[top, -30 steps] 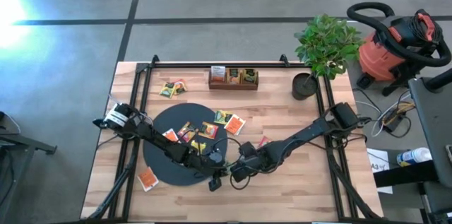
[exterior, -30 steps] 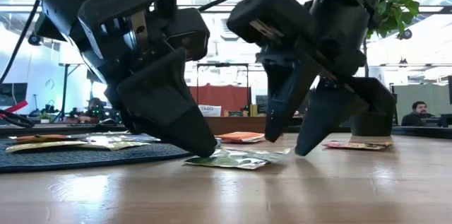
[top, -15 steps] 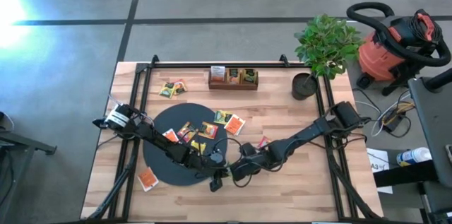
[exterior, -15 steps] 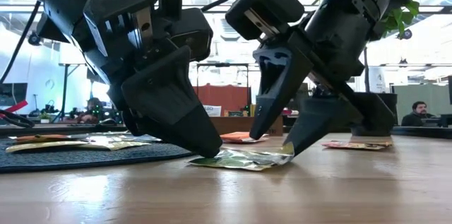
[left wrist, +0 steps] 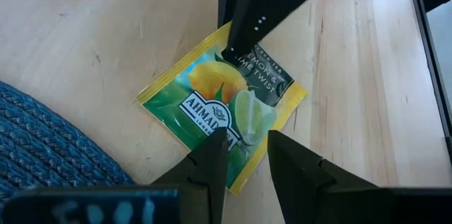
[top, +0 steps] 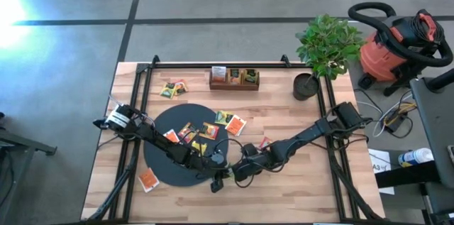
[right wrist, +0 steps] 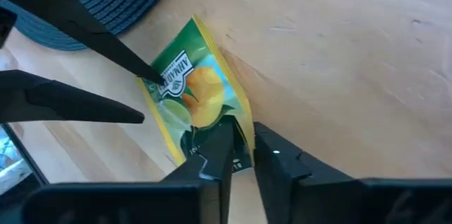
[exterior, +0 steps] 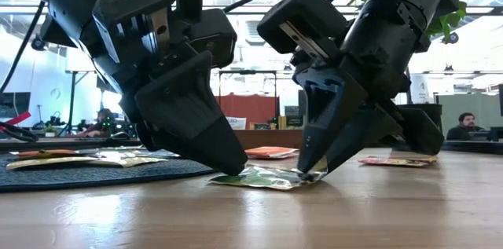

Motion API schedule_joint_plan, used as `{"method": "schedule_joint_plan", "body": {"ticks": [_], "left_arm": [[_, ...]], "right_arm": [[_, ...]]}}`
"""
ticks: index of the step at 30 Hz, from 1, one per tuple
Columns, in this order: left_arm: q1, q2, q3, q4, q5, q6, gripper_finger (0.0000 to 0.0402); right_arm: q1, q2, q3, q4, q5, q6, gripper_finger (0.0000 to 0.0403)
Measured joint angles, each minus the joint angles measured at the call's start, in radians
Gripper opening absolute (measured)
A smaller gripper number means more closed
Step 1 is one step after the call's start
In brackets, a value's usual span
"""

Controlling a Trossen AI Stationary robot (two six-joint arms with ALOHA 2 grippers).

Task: Pick & Place Tea
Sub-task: Put the green tea bag into the right section of the wooden organizer

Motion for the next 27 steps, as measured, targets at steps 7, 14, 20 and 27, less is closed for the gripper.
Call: {"method": "schedule_joint_plan", "body": {"ticks": [7, 14, 20, 27], "left_arm": [[0.0, -0.026, -0.001, -0.014, -0.019, 0.0, 0.0106], [0.002, -0.095, -0.001, -0.018, -0.027, 0.0, 0.0106], [0.007, -0.205, -0.001, -0.071, -0.107, 0.009, 0.0106], [0.029, -0.386, 0.0, -0.178, -0.263, 0.023, 0.0106]], "right_arm": [[0.0, -0.002, 0.023, -0.029, 0.006, -0.097, 0.0009], [0.004, -0.049, 0.102, -0.318, 0.103, -0.276, 0.0008], [0.015, -0.117, 0.169, -0.427, 0.24, -0.597, 0.0008], [0.041, -0.163, 0.293, -0.583, 0.3, -0.966, 0.0008]]}}
